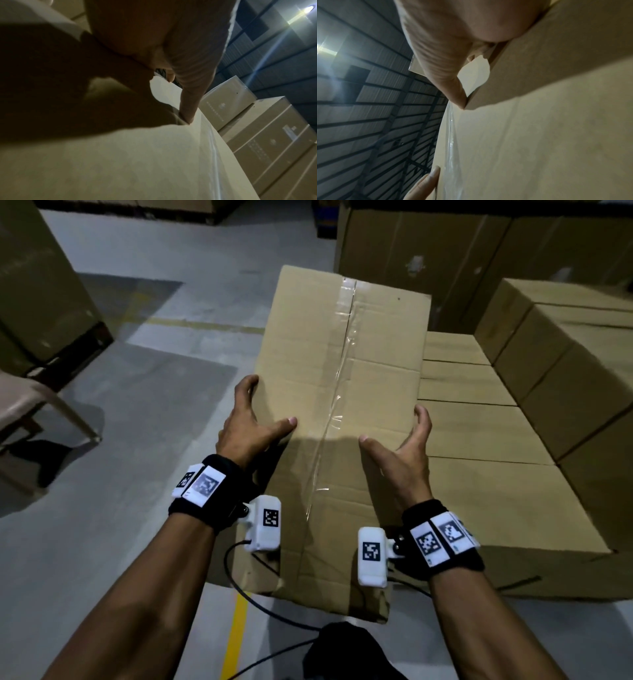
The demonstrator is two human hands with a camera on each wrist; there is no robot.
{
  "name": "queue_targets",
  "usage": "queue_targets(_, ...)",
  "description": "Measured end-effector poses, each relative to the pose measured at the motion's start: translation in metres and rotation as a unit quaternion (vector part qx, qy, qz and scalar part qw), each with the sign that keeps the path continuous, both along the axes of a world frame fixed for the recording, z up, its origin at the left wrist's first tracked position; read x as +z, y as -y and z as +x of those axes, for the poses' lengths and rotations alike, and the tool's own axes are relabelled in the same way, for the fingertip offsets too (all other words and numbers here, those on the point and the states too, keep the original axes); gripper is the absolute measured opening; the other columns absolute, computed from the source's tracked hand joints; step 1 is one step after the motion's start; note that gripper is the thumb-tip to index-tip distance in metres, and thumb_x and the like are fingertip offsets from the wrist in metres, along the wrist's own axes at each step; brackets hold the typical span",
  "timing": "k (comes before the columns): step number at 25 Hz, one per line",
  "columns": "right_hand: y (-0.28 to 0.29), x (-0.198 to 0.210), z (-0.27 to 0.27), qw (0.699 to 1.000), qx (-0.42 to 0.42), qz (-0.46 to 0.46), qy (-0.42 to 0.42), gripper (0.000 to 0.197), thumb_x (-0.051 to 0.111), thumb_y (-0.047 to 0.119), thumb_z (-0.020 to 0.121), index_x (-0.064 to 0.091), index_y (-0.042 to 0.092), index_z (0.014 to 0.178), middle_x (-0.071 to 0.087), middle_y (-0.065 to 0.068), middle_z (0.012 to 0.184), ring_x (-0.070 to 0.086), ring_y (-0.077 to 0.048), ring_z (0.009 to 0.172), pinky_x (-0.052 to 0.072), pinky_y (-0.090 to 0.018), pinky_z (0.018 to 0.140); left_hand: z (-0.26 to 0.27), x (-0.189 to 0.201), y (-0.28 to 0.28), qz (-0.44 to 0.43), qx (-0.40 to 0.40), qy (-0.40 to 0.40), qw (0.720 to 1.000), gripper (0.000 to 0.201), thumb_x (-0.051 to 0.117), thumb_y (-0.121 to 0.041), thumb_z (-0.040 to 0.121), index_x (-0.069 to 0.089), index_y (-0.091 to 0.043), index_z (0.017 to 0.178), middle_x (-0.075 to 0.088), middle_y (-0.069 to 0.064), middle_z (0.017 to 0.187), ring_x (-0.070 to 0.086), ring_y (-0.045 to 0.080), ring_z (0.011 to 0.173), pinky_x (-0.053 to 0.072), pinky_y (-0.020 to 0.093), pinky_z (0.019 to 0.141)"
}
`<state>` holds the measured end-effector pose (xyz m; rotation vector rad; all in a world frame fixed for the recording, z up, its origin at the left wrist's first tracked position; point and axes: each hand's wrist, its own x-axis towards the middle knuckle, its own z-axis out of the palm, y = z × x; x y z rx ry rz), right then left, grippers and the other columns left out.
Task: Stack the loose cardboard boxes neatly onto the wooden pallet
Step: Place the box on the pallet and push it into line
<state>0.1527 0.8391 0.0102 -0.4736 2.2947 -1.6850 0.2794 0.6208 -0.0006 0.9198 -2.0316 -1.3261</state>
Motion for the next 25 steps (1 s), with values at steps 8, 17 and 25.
queue_targets(8,0.155,-0.045,-0.099,0.995,-0.071,-0.054,0.052,0.1,0.085,0.037,0.071,0.021,0.039,0.147,0.055,-0.003,0.131,0.057,-0.021,0.113,0.051,-0.043,0.098,-0.119,-0.021,0.158,0.01,-0.043,0.005,0.999,0.09,0.082,-0.06,0.053,0.028,-0.057,0.125,0.058,-0.001,0.119,0.06,0.033,0.108,0.049,0.056,0.097)
queue_targets(17,0.291,-0.021,-0.262,0.983,-0.169,-0.052,0.052,0.095,0.082,0.043,0.066,0.024,0.043,0.142,0.063,0.006,0.12,0.063,-0.02,0.106,0.052,-0.041,0.099,-0.317,0.011,0.306,0.008,-0.114,0.028,0.993,0.092,0.083,-0.06,0.05,0.029,-0.058,0.124,0.064,0.006,0.118,0.063,0.037,0.104,0.053,0.056,0.091)
queue_targets(25,0.373,-0.035,-0.386,0.952,-0.302,-0.043,0.039,0.093,0.079,0.052,0.06,0.026,0.05,0.137,0.065,0.011,0.118,0.064,-0.021,0.104,0.052,-0.046,0.099,-0.515,-0.01,0.399,-0.016,-0.267,0.017,0.963,0.101,0.082,-0.061,0.052,0.027,-0.041,0.135,0.055,-0.008,0.128,0.058,0.022,0.111,0.049,0.046,0.099)
